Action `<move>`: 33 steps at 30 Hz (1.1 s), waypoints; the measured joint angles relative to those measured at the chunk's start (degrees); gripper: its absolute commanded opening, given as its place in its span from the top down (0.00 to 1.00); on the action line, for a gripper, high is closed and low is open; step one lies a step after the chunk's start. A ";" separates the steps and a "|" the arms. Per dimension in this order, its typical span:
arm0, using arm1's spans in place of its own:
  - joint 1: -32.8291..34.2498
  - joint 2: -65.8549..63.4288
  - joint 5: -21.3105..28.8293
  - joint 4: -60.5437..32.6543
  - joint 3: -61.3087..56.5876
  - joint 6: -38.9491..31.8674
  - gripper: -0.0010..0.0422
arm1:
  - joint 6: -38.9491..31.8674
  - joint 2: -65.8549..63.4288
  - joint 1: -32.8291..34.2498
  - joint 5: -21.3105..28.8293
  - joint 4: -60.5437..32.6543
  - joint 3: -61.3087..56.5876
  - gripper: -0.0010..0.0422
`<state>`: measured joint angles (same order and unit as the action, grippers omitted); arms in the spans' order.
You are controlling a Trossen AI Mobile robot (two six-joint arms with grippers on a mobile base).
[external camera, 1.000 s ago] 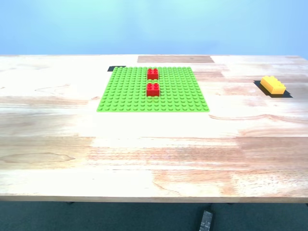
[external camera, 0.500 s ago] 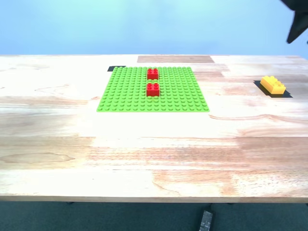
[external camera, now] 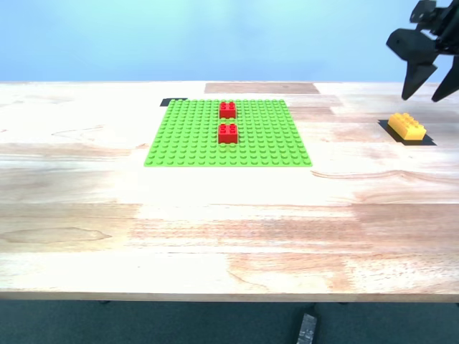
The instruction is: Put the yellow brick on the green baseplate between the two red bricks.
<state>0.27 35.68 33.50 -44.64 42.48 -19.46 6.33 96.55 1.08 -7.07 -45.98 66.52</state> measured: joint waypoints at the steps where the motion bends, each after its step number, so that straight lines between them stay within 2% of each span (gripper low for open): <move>1: 0.00 0.00 0.02 0.00 0.00 0.00 0.98 | -0.02 0.59 -0.20 0.00 0.24 0.00 0.37; 13: 0.00 0.00 0.20 0.02 -0.02 -0.02 0.98 | 0.57 6.25 -0.37 1.51 2.78 0.00 0.37; 24: 0.00 0.04 0.13 0.04 -0.11 -0.02 0.98 | 0.35 9.46 -1.40 1.51 4.07 0.00 0.43; 28: 0.00 0.02 0.09 0.07 -0.11 -0.02 0.98 | -0.39 9.99 -1.57 1.51 4.66 0.00 0.49; 33: 0.00 0.04 0.07 0.04 -0.11 -0.02 0.98 | -0.20 9.01 -1.31 3.37 5.03 -0.09 0.66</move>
<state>0.27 35.73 33.56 -44.60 42.37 -19.49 6.13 105.56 -0.23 -3.70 -40.95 66.43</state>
